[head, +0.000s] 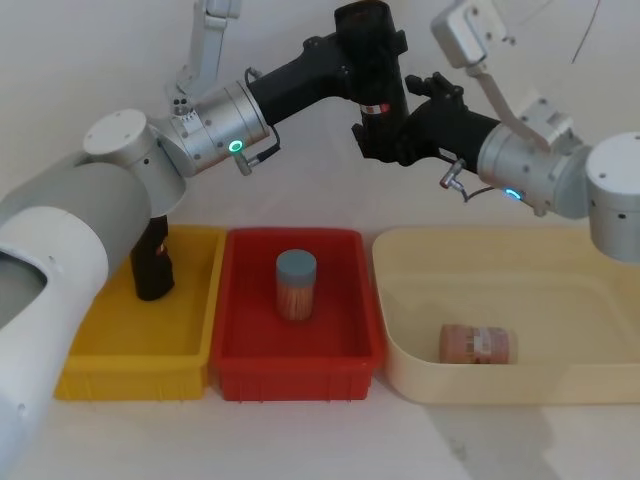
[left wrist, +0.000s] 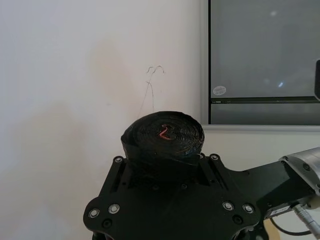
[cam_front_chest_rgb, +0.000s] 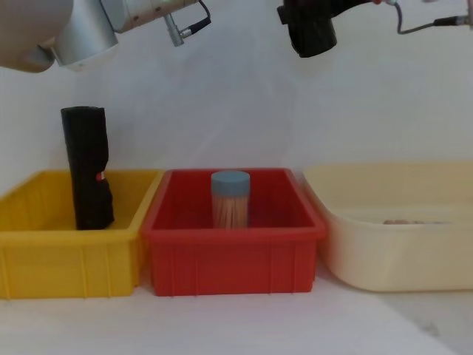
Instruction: Pick up the garbage bag with the one hand and transfer it to the other hand.
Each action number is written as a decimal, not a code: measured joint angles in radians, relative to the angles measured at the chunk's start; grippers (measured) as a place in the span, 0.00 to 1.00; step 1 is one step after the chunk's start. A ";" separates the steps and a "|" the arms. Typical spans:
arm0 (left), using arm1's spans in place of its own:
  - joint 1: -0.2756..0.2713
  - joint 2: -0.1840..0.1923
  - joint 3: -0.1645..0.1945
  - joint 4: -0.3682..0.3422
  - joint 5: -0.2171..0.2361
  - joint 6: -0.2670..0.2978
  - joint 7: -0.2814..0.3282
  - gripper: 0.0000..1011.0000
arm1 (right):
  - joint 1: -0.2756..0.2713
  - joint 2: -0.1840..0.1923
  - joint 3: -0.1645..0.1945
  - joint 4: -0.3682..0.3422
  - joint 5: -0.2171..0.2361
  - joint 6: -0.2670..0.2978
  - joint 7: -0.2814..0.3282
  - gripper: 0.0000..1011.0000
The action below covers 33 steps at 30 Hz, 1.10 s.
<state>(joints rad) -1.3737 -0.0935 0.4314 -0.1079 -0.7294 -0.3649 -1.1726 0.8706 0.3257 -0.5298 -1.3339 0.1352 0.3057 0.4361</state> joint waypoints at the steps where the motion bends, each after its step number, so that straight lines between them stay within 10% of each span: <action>1: 0.000 0.000 0.000 0.000 0.000 0.000 0.000 0.43 | 0.004 -0.004 -0.002 0.006 -0.003 0.001 0.000 0.99; 11: 0.000 0.000 0.000 0.000 0.000 0.000 0.000 0.43 | 0.035 -0.033 -0.019 0.053 -0.030 0.008 -0.008 0.99; 33: 0.000 0.000 0.000 0.000 0.000 0.000 0.000 0.43 | 0.057 -0.054 -0.031 0.086 -0.048 0.014 -0.013 0.56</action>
<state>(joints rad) -1.3736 -0.0934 0.4314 -0.1080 -0.7294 -0.3649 -1.1725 0.9273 0.2719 -0.5603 -1.2483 0.0877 0.3196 0.4228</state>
